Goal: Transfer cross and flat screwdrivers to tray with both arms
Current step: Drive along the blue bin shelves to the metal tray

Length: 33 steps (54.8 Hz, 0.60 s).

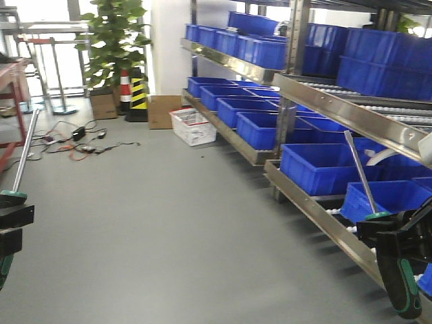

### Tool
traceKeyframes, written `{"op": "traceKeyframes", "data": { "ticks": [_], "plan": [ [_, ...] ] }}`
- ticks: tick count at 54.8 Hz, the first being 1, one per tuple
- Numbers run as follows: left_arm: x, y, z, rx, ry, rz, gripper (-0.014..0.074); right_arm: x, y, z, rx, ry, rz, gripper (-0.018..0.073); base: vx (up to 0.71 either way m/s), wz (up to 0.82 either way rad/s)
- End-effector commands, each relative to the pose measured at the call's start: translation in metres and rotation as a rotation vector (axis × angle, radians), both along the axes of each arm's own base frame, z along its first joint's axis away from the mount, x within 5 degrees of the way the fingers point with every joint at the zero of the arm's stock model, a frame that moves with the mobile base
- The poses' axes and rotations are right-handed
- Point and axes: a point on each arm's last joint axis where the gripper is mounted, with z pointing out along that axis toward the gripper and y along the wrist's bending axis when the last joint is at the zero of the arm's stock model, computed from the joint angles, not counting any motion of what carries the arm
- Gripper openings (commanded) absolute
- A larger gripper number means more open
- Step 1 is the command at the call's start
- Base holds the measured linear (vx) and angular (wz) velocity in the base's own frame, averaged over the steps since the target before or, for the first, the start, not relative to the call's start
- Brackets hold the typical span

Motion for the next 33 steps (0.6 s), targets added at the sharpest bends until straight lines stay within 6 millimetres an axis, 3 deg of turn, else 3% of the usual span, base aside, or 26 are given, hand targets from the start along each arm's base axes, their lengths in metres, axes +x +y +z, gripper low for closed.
{"op": "traceKeyframes", "data": {
  "ticks": [1,33],
  "plan": [
    [0.0001,0.001,0.0189,-0.049,-0.112,0.028,0.0003,-0.0017,-0.0021,0.0212,0.027,-0.115,-0.035,-0.0008,0.6,-0.33],
    [0.0001,0.001,0.0189,-0.049,-0.112,0.028,0.0003,-0.0017,-0.0021,0.0212,0.027,-0.115,-0.035,-0.0008,0.59,-0.48]
  ]
}}
